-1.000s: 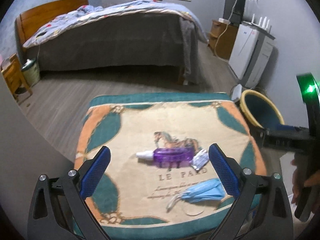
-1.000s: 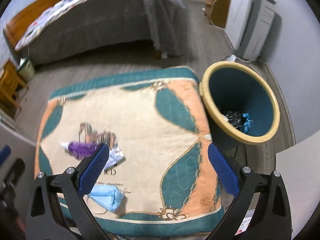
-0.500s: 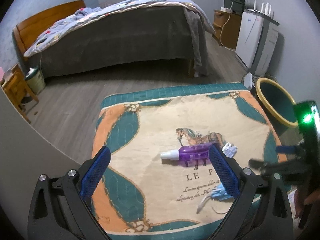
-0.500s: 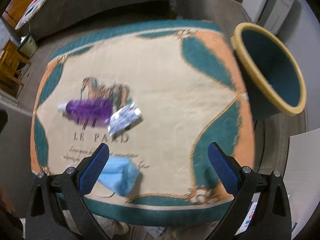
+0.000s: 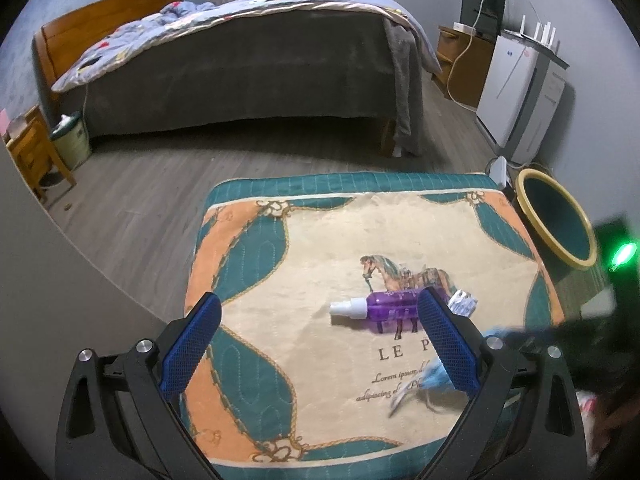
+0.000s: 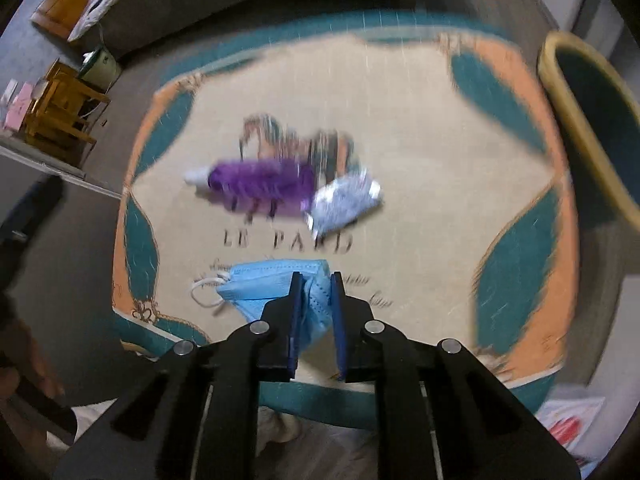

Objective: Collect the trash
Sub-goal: 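Grasp the blue face mask with the right gripper, then grasp the purple spray bottle with the left gripper while the right lifts the mask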

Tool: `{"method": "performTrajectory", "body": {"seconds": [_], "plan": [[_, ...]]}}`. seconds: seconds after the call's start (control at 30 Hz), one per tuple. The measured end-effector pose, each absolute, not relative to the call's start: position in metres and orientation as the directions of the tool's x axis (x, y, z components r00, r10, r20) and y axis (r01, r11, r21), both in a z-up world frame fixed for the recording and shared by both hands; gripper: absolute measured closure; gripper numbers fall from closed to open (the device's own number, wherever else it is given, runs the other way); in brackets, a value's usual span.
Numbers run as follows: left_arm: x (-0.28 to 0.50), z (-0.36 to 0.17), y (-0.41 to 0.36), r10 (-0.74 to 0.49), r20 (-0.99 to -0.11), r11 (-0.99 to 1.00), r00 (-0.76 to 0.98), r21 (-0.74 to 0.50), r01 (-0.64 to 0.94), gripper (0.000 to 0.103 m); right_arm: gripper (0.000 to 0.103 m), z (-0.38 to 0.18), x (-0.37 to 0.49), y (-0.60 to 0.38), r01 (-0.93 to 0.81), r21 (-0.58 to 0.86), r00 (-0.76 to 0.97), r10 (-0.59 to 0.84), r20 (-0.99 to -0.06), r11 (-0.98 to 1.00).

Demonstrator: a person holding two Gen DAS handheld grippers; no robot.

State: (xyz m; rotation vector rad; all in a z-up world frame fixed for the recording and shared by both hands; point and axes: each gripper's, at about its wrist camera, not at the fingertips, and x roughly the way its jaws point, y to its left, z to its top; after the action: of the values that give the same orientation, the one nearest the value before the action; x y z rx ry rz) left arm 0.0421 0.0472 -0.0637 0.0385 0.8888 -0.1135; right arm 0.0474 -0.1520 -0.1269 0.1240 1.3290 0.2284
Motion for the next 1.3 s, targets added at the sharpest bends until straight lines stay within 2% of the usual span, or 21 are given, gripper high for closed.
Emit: {"method": "performTrajectory", "body": {"seconds": [0.2,0.47,0.6,0.7,0.8,1.0,1.17,1.23,1.27,1.3], "plan": [[0.051,-0.08,0.044,-0.051,-0.799,0.992,0.599,0.027,0.121,0.006,0.09,-0.084,0.072,-0.194,-0.077,0.131,0.359,0.15,-0.921,0.988],[0.078,-0.114,0.038,-0.092,-0.858,0.994,0.505,-0.047,0.102,0.006,0.09,-0.085,0.096,-0.224,-0.039,0.151,0.386,0.155,-0.909,0.988],[0.096,-0.12,0.024,-0.162,-0.843,0.981,0.513,-0.084,0.173,0.009,0.09,-0.087,0.108,-0.229,-0.03,0.162,0.39,0.16,-0.907,0.986],[0.105,-0.129,0.01,-0.221,-0.843,0.966,0.491,-0.119,0.23,0.019,0.09,-0.092,0.116,-0.235,-0.018,0.176,0.381,0.17,-0.909,0.984],[0.111,-0.142,-0.003,-0.227,-0.853,0.957,0.47,-0.105,0.271,0.025,0.09,-0.096,0.12,-0.242,-0.006,0.2,0.372,0.188,-0.909,0.98],[0.114,-0.162,-0.023,-0.316,-0.87,0.911,0.379,-0.166,0.377,0.025,0.09,-0.1,0.122,-0.254,0.012,0.226,0.356,0.207,-0.911,0.974],[0.105,-0.173,-0.038,-0.278,-0.9,0.891,0.335,-0.11,0.441,0.025,0.09,-0.1,0.123,-0.257,0.019,0.245,0.353,0.222,-0.909,0.969],[0.1,-0.176,-0.043,-0.253,-0.913,0.882,0.321,-0.081,0.465,0.034,0.09,-0.1,0.122,-0.256,0.017,0.243,0.352,0.222,-0.909,0.97],[0.098,-0.177,-0.045,-0.233,-0.919,0.879,0.319,-0.059,0.474,0.044,0.09,-0.1,0.122,-0.256,0.017,0.242,0.353,0.221,-0.909,0.97],[0.097,-0.18,-0.048,-0.21,-0.926,0.875,0.314,-0.035,0.483,0.047,0.09,-0.1,0.122,-0.256,0.017,0.241,0.354,0.219,-0.909,0.97]]}}
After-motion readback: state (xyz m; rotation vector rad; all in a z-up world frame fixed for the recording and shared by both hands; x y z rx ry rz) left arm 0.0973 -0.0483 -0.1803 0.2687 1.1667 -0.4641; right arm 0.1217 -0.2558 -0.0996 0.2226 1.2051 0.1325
